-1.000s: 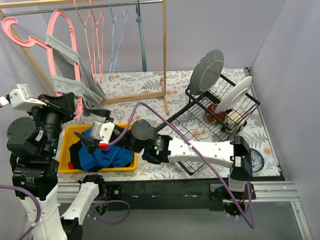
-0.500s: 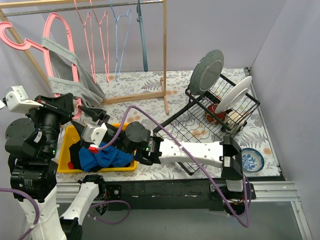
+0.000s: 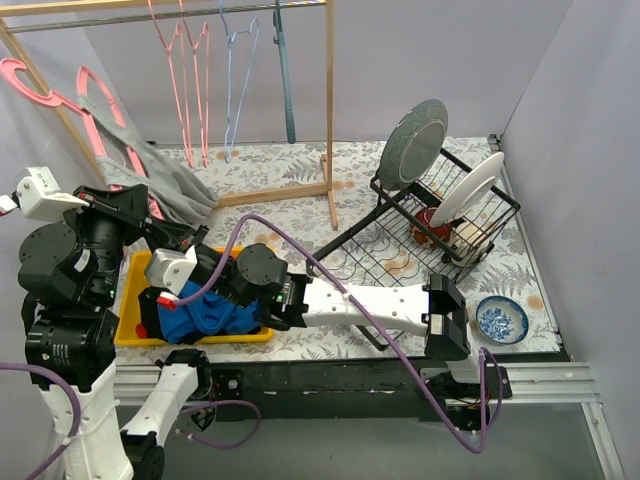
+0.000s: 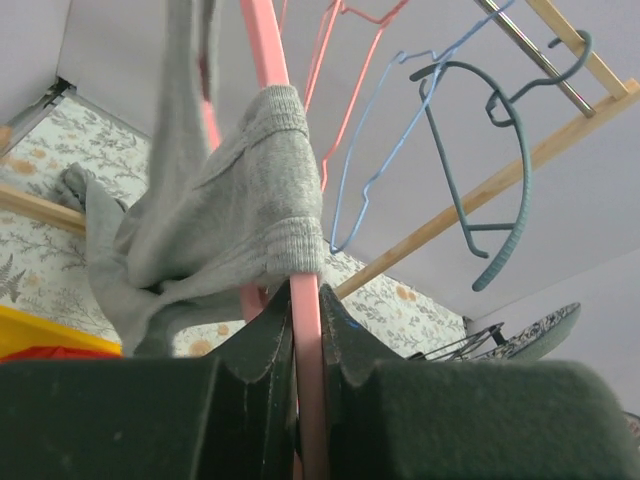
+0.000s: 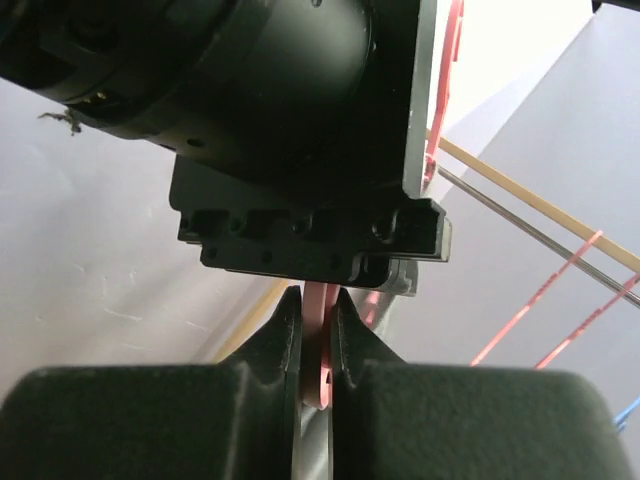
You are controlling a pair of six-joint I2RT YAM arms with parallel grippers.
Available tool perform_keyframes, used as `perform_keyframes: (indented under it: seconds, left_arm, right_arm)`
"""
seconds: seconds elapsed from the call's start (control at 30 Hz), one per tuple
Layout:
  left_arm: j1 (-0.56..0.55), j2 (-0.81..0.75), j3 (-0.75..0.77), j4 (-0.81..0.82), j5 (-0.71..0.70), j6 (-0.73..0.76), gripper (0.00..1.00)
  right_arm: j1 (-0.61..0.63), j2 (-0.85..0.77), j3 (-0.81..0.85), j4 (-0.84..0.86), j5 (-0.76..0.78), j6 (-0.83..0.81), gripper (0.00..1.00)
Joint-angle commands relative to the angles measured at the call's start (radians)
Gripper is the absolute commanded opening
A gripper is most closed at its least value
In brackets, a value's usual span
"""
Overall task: Remove the tank top from the hanger
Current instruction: Pick up the hanger from the clothesline.
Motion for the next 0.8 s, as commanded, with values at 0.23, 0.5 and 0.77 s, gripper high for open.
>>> perform_keyframes:
  seconds: [0.23, 0.5, 0.77]
  left_arm:
    - [-0.005, 0.095, 0.180, 0.008, -0.170, 0.076, 0.54]
    - [-0.005, 0.210, 0.353, -0.014, -0.276, 0.133, 0.75]
    - [-0.005, 0.269, 0.443, -0.047, -0.399, 0.212, 0.79]
  right_arm:
    - [0.008, -0.049, -0.069, 0.156, 0.044, 0.005, 0.01]
    - [0.007, -0.078, -0.141, 0.191, 0.065, 0.005, 0.01]
    - [-0.024, -0.066, -0.078, 0.115, 0.143, 0.069, 0.01]
